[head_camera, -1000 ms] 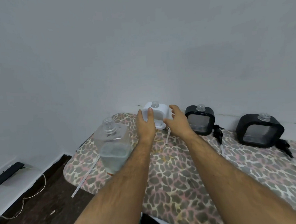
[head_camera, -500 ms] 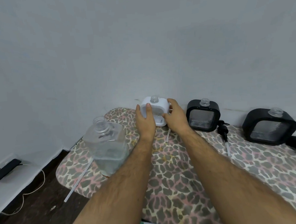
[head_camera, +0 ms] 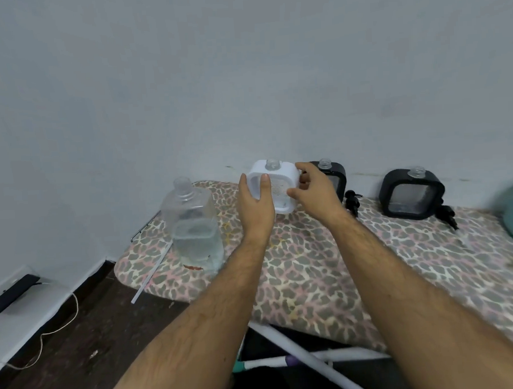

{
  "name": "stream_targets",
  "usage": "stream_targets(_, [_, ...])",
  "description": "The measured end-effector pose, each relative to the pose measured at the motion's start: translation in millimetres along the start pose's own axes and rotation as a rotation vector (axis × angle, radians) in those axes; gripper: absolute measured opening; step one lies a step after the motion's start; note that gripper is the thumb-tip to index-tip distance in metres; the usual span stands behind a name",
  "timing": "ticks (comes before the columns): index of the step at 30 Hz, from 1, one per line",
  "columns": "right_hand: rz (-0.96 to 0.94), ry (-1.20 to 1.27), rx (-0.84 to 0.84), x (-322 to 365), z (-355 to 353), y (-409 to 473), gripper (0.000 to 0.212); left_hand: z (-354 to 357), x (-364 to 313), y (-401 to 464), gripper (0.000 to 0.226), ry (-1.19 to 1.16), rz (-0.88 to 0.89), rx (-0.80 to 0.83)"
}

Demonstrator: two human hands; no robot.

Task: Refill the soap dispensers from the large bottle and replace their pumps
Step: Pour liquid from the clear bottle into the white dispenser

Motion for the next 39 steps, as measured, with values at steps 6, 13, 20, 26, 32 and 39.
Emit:
stream_targets(6, [-0.003,-0.015,0.0,7.8,-24.5,-55.5,0.059,-10.6,7.7,-53.0,0.033,-0.044,0.046,0.087])
stream_targets(13, [0.029,-0.054,0.002,3.2,-37.0,-106.0,0.064,-23.0,26.7,-95.2,0.038,-0.028,0.034,0.194])
stream_targets(20, [0.056,-0.108,0.002,-6.7,-38.8,-135.7,0.065,-33.7,44.5,-109.9,0.05,0.031,-0.012,0.303])
stream_targets(26, [0.084,-0.13,0.024,-12.1,-29.1,-139.9,0.059,-39.2,46.7,-107.8,0.065,0.104,0.012,0.401])
stream_targets(32, [0.052,-0.136,0.083,-14.5,-22.3,-135.2,0.059,-39.4,44.9,-103.7,0.065,0.182,0.08,0.448])
stream_targets(39, [0.014,-0.054,0.052,-10.8,-15.8,-129.9,0.074,-58.2,53.1,-99.2,0.067,0.205,0.057,0.319])
Point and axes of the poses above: each hand's wrist, its own y-axis towards the middle knuckle, its own z-axis out of the palm, x = y × z, the point moved 5 cm from there along y, towards the middle knuckle, and after that the axes turned 11 degrees about -z, right-handed, at the moved point
